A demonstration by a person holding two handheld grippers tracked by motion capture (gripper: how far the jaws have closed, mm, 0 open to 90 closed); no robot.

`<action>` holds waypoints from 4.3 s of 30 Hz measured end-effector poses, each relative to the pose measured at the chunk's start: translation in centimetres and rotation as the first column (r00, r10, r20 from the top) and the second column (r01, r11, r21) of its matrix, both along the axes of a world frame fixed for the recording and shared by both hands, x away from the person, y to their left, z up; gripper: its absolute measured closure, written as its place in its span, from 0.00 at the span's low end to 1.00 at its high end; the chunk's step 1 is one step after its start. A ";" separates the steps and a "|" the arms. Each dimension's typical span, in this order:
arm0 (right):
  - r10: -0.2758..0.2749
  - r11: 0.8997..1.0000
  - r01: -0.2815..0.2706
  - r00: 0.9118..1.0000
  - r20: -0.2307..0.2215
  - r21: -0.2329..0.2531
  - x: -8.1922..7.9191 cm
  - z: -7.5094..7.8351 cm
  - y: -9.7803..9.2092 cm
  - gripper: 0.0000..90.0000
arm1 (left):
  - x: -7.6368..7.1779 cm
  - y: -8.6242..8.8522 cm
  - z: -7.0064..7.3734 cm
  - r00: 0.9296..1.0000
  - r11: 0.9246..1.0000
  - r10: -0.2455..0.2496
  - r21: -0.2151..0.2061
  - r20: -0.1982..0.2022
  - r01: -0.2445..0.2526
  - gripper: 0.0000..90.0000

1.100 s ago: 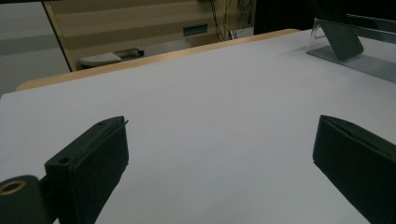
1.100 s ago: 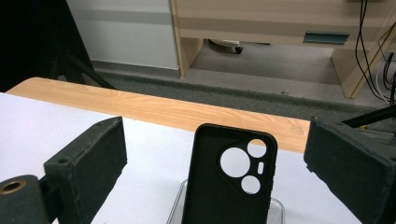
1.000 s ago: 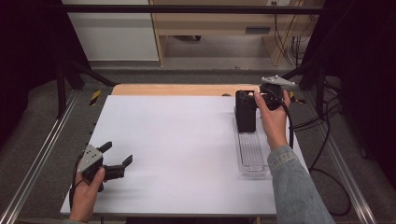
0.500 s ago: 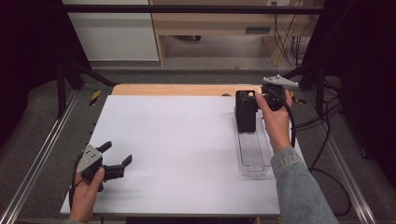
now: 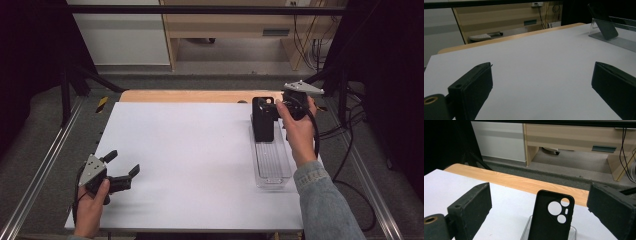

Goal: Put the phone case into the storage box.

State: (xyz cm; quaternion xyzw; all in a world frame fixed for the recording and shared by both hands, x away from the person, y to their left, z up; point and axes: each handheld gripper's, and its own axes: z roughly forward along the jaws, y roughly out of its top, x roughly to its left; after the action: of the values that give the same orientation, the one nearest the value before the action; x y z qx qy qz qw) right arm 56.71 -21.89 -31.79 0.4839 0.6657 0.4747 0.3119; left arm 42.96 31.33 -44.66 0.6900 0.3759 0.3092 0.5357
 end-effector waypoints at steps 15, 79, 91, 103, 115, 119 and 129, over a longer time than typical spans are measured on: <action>0.023 1.000 -0.023 1.000 0.010 0.017 -0.7 0.3 0.0 0.07 | 0.0 0.3 0.1 1.000 1.000 0.001 -0.012 0.007 -0.001 0.04; -0.042 0.998 0.029 0.976 0.213 0.064 -7.6 -0.7 -7.1 0.03 | -1.5 1.3 0.3 1.000 0.999 0.004 -0.045 0.017 -0.004 0.04; -0.020 1.000 0.018 0.976 0.218 0.013 -8.8 -1.3 -7.4 0.03 | -1.5 1.3 0.3 1.000 0.999 -0.001 -0.045 0.012 0.002 0.04; -0.024 1.000 0.022 0.975 0.223 0.013 -10.0 -1.6 -8.1 0.03 | -1.5 1.2 0.3 1.000 0.999 -0.004 -0.034 0.013 0.005 0.04; -0.030 1.000 0.029 0.973 0.229 0.010 -11.5 -2.3 -9.0 0.03 | -1.6 1.3 0.4 1.000 0.999 0.010 -0.034 0.029 -0.009 0.04; -0.035 0.999 0.035 0.974 0.224 0.005 -11.8 -2.7 -9.3 0.03 | -1.6 1.3 0.4 1.000 0.999 0.010 -0.034 0.028 -0.009 0.04; -0.036 0.999 0.036 0.975 0.217 0.005 -12.8 -3.4 -10.0 0.03 | -1.6 1.3 0.4 1.000 0.999 0.008 -0.033 0.028 -0.007 0.04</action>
State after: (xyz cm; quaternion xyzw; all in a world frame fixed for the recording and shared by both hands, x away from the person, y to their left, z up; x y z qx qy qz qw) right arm 43.95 -31.91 -35.20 0.4411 0.6186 0.5194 0.3911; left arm 41.33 32.61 -44.25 0.6753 0.3759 0.3147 0.5511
